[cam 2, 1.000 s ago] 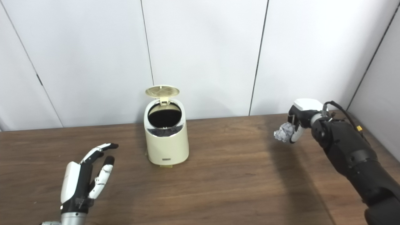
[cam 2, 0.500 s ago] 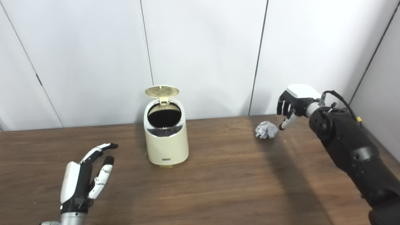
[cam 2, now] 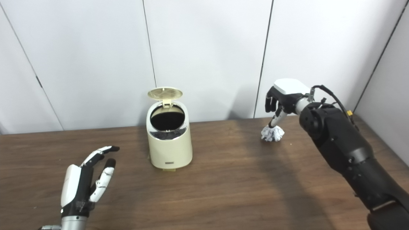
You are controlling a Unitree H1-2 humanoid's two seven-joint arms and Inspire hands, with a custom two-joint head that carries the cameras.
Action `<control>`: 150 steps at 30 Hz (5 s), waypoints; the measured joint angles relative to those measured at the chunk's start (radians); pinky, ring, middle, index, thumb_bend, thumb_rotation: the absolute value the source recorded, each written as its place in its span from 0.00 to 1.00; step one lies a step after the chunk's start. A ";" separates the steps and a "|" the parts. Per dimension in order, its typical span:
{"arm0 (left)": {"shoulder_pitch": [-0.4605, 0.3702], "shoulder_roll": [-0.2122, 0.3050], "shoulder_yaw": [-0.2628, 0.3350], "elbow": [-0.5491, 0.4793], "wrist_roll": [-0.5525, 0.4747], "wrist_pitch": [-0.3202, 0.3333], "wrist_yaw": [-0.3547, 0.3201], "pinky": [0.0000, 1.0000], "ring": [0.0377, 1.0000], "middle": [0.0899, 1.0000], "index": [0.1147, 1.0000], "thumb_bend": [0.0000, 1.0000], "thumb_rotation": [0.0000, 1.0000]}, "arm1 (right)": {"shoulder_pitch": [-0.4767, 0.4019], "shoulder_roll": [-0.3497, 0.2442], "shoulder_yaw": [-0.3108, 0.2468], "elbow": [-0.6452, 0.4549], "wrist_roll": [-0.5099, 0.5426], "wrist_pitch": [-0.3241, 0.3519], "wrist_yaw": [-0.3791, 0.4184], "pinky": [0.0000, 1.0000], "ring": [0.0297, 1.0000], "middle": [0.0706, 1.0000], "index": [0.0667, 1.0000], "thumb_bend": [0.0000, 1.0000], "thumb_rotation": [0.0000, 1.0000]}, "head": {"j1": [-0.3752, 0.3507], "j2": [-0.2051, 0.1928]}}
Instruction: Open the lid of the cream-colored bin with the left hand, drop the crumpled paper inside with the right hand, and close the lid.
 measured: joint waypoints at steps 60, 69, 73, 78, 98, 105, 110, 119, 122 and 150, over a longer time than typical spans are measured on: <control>0.002 0.000 -0.005 -0.002 0.005 0.004 0.002 0.77 0.79 0.76 0.74 0.49 1.00 | -0.021 0.036 0.070 0.250 -0.008 -0.061 0.036 0.65 0.79 0.82 0.73 0.87 0.09 | 0.026 0.017; 0.009 0.000 -0.006 -0.011 0.006 0.013 0.002 0.76 0.78 0.76 0.74 0.50 1.00 | -0.020 0.041 0.075 0.260 -0.003 -0.058 0.052 0.65 0.75 0.78 0.72 0.86 0.06 | 0.034 0.021; 0.012 0.000 -0.007 -0.015 0.007 0.013 0.002 0.76 0.78 0.76 0.74 0.49 1.00 | -0.013 0.045 0.073 0.260 0.002 -0.054 0.060 0.64 0.73 0.76 0.71 0.84 0.05 | 0.034 0.025; 0.021 0.001 -0.007 -0.025 0.016 0.013 0.001 0.77 0.78 0.76 0.73 0.49 1.00 | -0.008 0.048 0.072 0.269 0.015 -0.054 0.060 0.64 0.72 0.74 0.69 0.83 0.03 | 0.035 0.026; 0.022 0.001 -0.006 -0.028 0.021 0.013 -0.005 0.75 0.77 0.76 0.73 0.48 1.00 | -0.011 0.052 0.101 0.303 -0.032 -0.064 -0.034 0.38 0.44 0.43 0.46 0.53 0.00 | 0.028 0.026; 0.021 0.001 -0.006 -0.028 0.023 0.013 -0.005 0.74 0.76 0.76 0.72 0.49 1.00 | -0.004 0.061 0.096 0.280 -0.059 -0.011 -0.052 0.37 0.43 0.41 0.46 0.53 0.00 | 0.025 0.025; 0.021 0.001 -0.008 -0.026 0.026 0.013 -0.005 0.74 0.75 0.76 0.72 0.49 1.00 | 0.000 0.061 0.080 0.268 -0.050 0.013 -0.046 0.35 0.39 0.37 0.48 0.53 0.00 | 0.023 0.025; 0.017 0.002 -0.012 -0.022 0.026 0.012 -0.003 0.73 0.74 0.75 0.72 0.47 0.99 | 0.008 0.055 0.080 0.134 -0.048 0.027 0.015 0.35 0.40 0.39 0.47 0.53 0.00 | 0.020 0.020; 0.016 0.002 -0.013 -0.021 0.026 0.012 -0.002 0.73 0.74 0.75 0.72 0.47 0.98 | 0.019 0.042 0.076 0.063 -0.043 0.018 0.041 0.40 0.46 0.47 0.44 0.53 0.00 | 0.017 0.020; -0.009 -0.002 -0.025 0.011 0.037 0.010 0.005 0.72 0.73 0.75 0.72 0.45 0.97 | -0.039 0.148 0.066 -0.514 -0.116 0.099 0.471 0.39 0.46 0.51 0.43 0.52 0.00 | 0.003 0.006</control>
